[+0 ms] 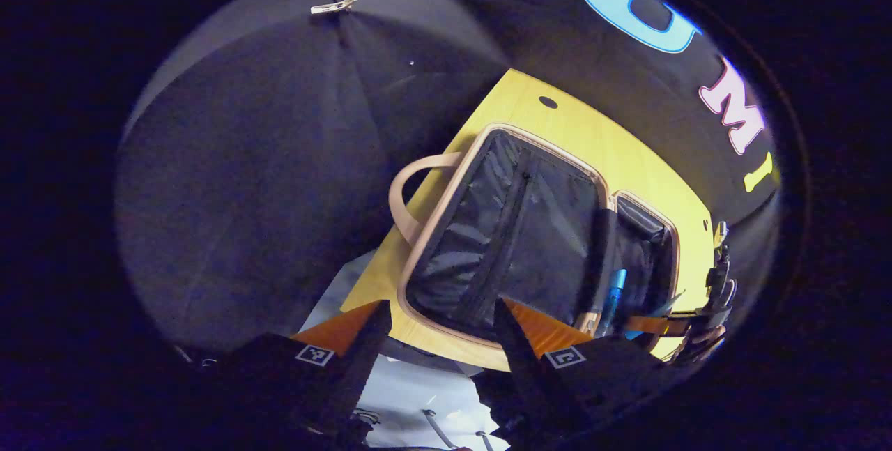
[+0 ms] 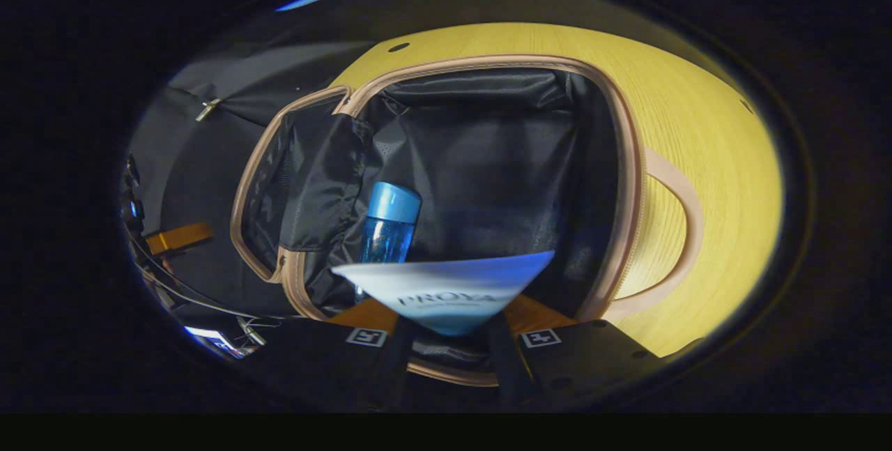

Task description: First open the suitcase, pack the skin care products into it, and then close the suitcase.

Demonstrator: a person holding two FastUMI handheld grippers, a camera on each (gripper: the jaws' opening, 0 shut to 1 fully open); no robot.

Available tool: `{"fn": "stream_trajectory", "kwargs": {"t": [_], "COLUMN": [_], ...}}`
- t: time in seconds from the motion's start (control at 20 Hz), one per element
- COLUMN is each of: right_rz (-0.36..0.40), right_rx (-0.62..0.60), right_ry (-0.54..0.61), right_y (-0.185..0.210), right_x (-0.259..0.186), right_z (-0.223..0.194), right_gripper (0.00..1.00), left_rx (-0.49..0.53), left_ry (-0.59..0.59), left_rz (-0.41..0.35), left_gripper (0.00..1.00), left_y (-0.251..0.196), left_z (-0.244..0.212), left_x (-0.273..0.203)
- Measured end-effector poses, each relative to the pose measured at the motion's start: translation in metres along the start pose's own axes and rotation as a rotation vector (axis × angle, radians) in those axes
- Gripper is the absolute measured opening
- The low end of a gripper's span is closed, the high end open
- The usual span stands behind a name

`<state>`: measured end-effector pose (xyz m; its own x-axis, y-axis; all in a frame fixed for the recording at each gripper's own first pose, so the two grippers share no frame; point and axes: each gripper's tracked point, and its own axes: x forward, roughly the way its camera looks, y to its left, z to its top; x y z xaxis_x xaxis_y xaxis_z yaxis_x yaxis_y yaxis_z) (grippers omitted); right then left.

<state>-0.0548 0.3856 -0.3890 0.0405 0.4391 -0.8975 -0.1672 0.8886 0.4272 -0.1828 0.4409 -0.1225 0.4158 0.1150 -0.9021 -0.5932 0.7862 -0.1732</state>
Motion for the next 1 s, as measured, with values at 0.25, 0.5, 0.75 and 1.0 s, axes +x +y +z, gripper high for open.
{"fn": "stream_trajectory", "kwargs": {"t": [0.25, 0.5, 0.75, 1.0], "right_rz": [0.086, 0.141, 0.087, 0.037], "right_rx": [0.003, -0.151, -0.200, -0.157], "right_ry": [-0.069, -0.243, -0.316, -0.370], "right_y": [0.021, 0.027, 0.011, -0.009], "right_x": [-0.012, -0.065, -0.088, -0.095], "right_z": [0.008, 0.017, 0.023, 0.038], "right_gripper": [0.89, 0.98, 0.98, 0.98], "left_rx": [-0.004, -0.027, -0.096, -0.125], "left_ry": [0.026, -0.001, 0.081, 0.233], "left_rz": [0.008, 0.059, 0.119, 0.159], "left_gripper": [0.94, 0.94, 0.93, 0.92], "left_y": [0.011, 0.036, 0.071, 0.081], "left_z": [0.027, 0.081, 0.099, 0.075], "left_x": [0.024, 0.052, 0.100, 0.138]}}
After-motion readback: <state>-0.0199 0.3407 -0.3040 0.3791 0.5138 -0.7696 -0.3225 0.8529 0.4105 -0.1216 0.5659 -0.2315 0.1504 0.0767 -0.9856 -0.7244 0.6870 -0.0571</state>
